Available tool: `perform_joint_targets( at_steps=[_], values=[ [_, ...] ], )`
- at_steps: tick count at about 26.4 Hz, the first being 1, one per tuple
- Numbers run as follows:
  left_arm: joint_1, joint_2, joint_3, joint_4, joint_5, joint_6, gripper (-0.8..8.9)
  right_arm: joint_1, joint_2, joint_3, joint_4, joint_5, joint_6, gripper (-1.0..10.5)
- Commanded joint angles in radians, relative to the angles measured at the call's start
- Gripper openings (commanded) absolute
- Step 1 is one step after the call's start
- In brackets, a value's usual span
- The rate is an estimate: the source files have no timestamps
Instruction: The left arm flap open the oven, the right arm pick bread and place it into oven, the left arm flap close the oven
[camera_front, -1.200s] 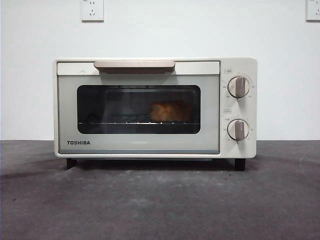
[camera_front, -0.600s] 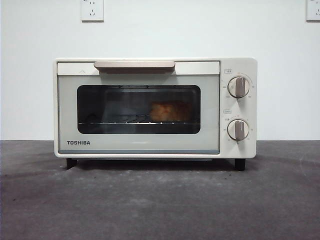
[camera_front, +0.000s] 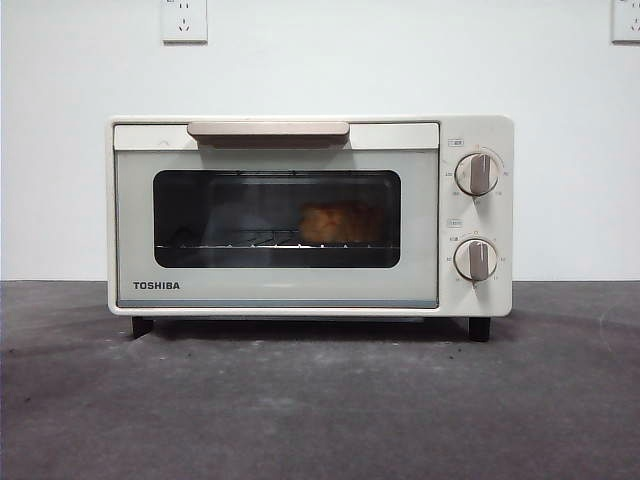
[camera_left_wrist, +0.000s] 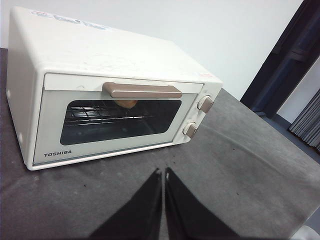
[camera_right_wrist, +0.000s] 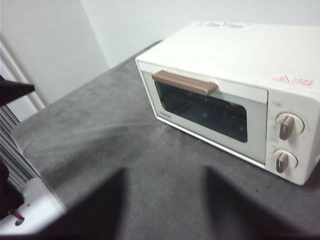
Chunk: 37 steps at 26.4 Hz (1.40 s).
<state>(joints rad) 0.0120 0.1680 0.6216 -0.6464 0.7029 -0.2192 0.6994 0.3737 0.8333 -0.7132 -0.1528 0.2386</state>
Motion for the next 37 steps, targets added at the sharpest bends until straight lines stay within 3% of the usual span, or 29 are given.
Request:
perform_joint_targets(
  at_steps=[1, 18, 25, 29, 32, 37],
  values=[
    [0.0, 0.0, 0.013, 0.012, -0.003, 0.017, 0.2, 0.007, 0.004, 0.016, -0.005, 0.026, -0.014, 0.2],
    [0.0, -0.001, 0.001, 0.03, -0.002, 0.017, 0.2, 0.007, 0.003, 0.016, 0.046, 0.048, -0.012, 0.2],
    [0.002, -0.028, -0.233, 0.338, -0.015, 0.031, 0.2, 0.007, 0.003, 0.016, 0.048, 0.048, -0.012, 0.2],
    [0.004, -0.079, -0.398, 0.433, -0.197, 0.031, 0.2, 0.007, 0.003, 0.016, 0.048, 0.048, -0.012, 0.2],
    [0.003, -0.122, -0.483, 0.438, -0.368, 0.031, 0.2, 0.007, 0.003, 0.016, 0.048, 0.048, -0.012, 0.2],
    [0.004, -0.165, -0.561, 0.446, -0.572, 0.057, 0.2, 0.007, 0.003, 0.016, 0.048, 0.048, -0.012, 0.2]
  ],
)
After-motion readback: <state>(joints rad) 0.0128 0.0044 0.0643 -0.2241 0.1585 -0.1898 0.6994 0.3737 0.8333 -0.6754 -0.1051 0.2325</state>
